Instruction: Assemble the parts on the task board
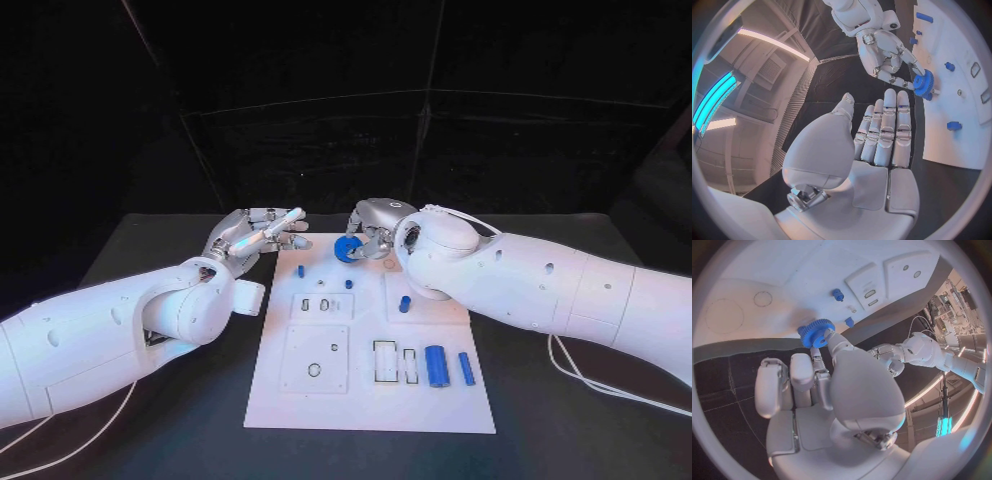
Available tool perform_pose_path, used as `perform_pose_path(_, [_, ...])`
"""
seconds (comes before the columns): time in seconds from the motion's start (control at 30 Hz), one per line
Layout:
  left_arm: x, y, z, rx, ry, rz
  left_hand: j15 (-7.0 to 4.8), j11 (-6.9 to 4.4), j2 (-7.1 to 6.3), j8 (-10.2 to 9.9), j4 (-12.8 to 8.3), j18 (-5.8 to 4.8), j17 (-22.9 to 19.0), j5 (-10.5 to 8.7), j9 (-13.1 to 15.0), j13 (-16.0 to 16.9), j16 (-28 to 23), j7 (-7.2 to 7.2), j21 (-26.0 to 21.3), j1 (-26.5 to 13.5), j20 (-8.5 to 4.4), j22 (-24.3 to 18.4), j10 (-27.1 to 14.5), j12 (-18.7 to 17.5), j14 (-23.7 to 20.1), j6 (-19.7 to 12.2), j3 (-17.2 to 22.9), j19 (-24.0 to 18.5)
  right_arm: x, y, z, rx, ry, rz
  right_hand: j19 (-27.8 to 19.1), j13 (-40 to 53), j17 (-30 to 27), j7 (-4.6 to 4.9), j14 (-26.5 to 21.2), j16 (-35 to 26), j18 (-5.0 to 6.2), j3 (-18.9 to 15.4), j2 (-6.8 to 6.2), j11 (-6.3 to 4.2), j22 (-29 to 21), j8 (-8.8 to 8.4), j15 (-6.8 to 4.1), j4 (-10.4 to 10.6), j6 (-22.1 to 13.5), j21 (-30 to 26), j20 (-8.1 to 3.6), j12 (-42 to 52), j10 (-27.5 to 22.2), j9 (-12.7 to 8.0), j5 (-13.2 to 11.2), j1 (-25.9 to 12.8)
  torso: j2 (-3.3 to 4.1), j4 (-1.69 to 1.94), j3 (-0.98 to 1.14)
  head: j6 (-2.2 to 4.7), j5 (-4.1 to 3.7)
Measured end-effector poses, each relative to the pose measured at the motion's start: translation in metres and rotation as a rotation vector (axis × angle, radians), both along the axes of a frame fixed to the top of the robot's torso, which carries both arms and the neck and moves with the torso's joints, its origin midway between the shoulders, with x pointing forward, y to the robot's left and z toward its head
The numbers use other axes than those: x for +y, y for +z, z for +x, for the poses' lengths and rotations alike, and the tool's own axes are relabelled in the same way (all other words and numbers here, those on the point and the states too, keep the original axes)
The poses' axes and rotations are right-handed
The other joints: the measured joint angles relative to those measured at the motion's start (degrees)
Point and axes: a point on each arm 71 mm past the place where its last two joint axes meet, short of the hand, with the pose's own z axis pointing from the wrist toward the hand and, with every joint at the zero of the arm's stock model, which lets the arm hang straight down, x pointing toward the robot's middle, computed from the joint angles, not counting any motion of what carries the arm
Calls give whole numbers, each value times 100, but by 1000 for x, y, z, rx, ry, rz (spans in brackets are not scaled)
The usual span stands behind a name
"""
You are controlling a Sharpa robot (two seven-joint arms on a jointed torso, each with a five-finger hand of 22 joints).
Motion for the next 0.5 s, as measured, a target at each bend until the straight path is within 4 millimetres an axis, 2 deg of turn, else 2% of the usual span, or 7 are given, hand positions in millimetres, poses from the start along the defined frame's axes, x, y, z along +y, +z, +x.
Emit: perform_pose_path(0.5, [1,1,1,-3,6,2,0,0,22,0,0,0,5,0,0,-1,0,0,0,22,0,-4,0,0,0,0,0,0,7,-12,3,16,3,-13,0,0,1,-23,0,0,0,-1,-8,0,5,9,0,0,19,0,0,0,0,1,-2,-6,-1,-7,4,-42,44])
